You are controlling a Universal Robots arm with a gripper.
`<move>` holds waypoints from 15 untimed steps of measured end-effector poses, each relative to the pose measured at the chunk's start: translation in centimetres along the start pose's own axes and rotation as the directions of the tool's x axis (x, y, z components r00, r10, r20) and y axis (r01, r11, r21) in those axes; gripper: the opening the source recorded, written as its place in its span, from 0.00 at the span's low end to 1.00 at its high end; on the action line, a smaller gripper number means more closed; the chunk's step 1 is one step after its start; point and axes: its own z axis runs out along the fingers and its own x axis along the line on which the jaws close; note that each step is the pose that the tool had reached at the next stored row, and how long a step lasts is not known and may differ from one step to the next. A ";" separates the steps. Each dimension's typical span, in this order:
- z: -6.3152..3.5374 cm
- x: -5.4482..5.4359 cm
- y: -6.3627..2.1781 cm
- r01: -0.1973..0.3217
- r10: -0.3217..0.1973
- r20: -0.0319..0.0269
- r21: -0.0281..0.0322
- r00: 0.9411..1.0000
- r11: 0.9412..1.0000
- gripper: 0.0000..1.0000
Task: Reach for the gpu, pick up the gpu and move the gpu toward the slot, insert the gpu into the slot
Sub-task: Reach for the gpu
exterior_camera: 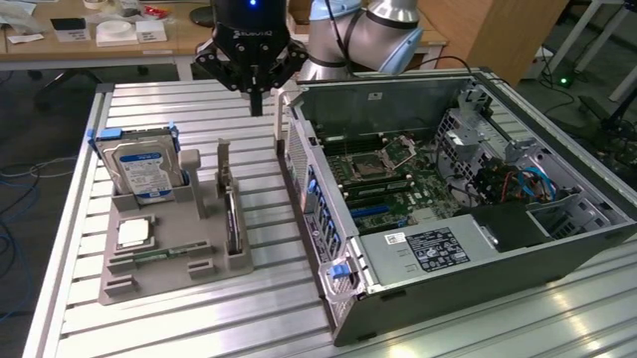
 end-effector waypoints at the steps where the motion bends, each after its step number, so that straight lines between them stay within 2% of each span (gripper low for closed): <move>1: 0.00 0.3 -0.02 0.000 0.000 0.000 0.000 1.000 1.000 0.11; 15: -0.10 3.9 -0.25 0.001 -0.001 0.000 0.000 1.000 1.000 0.11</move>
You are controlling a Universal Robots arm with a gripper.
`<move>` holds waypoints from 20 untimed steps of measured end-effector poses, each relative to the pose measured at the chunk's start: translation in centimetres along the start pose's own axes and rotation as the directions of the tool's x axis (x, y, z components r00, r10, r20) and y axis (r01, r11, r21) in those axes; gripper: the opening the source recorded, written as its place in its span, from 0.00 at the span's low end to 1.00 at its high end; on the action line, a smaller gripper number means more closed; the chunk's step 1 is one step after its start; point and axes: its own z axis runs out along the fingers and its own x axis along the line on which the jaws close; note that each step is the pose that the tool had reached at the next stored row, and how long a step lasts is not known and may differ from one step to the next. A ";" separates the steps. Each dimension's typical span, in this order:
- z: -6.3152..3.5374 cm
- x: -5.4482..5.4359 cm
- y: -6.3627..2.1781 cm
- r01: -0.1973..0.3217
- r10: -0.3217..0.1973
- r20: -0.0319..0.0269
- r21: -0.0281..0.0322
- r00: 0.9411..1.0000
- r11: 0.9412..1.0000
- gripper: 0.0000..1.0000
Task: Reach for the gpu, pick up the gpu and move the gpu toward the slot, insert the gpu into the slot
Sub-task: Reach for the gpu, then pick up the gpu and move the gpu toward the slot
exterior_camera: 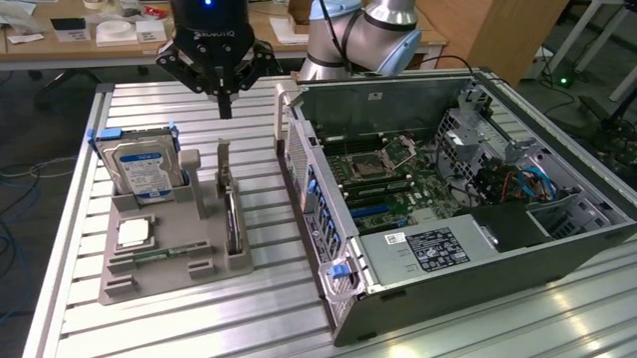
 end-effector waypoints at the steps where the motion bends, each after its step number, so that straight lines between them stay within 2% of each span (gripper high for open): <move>1: -0.01 0.2 -0.02 0.000 0.000 0.000 0.000 1.000 1.000 0.11; 9: -0.04 1.9 -0.12 0.000 0.000 0.000 0.000 1.000 1.000 0.11; 20: -0.05 1.9 -0.13 0.001 -0.001 0.000 0.000 1.000 1.000 0.11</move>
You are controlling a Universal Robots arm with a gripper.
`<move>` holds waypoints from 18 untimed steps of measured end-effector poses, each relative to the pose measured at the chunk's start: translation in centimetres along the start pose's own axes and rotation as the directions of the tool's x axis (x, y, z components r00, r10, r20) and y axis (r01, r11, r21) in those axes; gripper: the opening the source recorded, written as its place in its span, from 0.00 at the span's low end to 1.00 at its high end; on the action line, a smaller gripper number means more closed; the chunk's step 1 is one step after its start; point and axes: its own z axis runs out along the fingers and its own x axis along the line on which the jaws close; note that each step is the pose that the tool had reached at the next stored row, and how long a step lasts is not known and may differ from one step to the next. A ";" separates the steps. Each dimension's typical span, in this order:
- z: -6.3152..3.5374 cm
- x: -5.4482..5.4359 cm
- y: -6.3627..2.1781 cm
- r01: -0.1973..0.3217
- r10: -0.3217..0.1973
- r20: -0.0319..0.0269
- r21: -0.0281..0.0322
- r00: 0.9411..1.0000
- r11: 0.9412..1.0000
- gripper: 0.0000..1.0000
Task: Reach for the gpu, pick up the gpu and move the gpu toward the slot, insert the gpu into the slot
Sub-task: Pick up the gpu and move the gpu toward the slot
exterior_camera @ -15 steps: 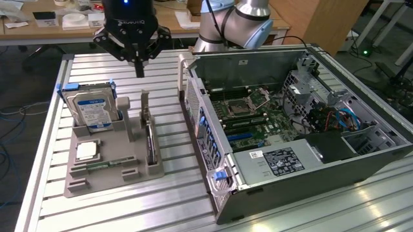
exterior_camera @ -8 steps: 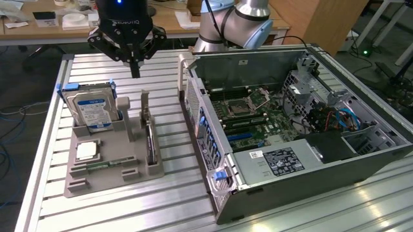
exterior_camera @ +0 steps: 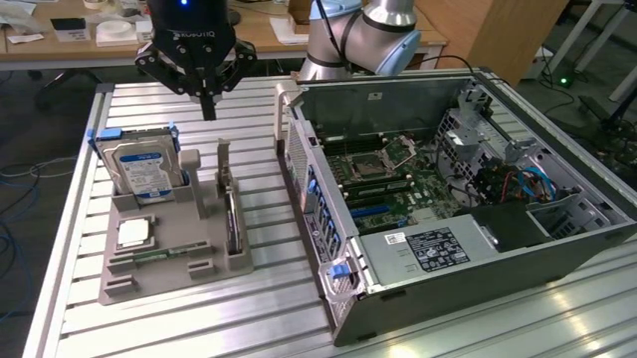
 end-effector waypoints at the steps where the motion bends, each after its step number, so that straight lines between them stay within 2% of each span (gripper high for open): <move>1: 0.00 0.0 0.00 0.000 0.000 0.000 0.000 1.000 1.000 0.11; 6: 0.00 0.0 0.00 0.000 0.000 0.000 0.000 1.000 1.000 0.11; 8: 0.00 0.0 0.00 0.000 0.000 0.000 0.000 1.000 1.000 0.24; 11: 0.00 0.0 0.00 0.000 0.000 0.000 0.000 1.000 1.000 0.29; 13: 0.00 0.0 0.00 0.000 0.000 0.000 0.000 1.000 1.000 0.41; 14: 0.00 0.0 0.00 0.000 0.000 0.000 0.000 1.000 1.000 0.41; 17: 0.00 0.0 0.00 0.000 0.000 0.000 0.000 1.000 1.000 0.58; 18: 0.00 0.0 0.00 0.000 0.000 0.000 0.000 1.000 1.000 0.58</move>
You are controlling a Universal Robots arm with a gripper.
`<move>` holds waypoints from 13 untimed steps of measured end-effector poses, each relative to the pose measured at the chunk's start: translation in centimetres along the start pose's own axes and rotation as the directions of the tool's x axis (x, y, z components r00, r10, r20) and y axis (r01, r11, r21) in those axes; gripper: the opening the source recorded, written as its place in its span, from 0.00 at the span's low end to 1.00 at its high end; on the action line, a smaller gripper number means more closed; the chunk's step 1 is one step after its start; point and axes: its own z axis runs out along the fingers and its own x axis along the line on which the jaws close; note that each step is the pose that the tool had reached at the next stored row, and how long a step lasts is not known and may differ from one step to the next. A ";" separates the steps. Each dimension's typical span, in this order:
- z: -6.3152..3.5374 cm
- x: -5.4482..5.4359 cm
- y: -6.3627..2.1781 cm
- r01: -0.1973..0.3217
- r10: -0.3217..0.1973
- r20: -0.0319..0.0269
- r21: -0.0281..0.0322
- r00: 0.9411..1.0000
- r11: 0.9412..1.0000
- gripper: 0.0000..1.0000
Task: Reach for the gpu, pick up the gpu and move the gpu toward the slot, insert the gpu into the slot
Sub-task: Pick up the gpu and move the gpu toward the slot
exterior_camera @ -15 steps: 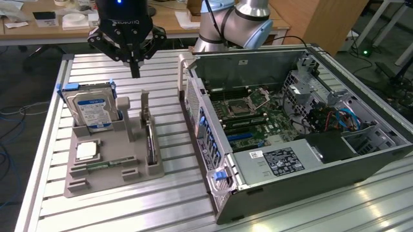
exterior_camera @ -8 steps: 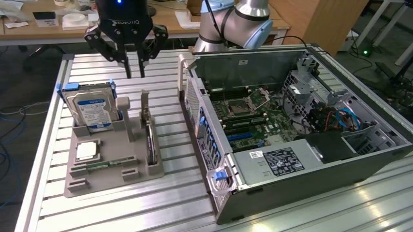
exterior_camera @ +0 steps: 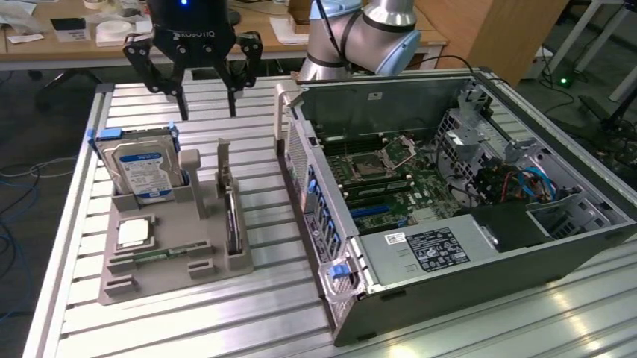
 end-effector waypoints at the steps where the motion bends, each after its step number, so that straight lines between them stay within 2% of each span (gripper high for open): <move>1: 0.00 0.0 0.00 0.001 -0.001 0.000 0.000 1.000 1.000 0.58; 2: 0.01 0.0 0.00 0.004 -0.004 0.000 0.000 1.000 1.000 0.65; 6: 0.08 0.0 -0.07 0.039 -0.039 -0.002 -0.001 0.999 0.999 0.65; 13: 0.16 0.0 -0.84 0.056 -0.056 -0.003 0.000 0.998 0.998 0.65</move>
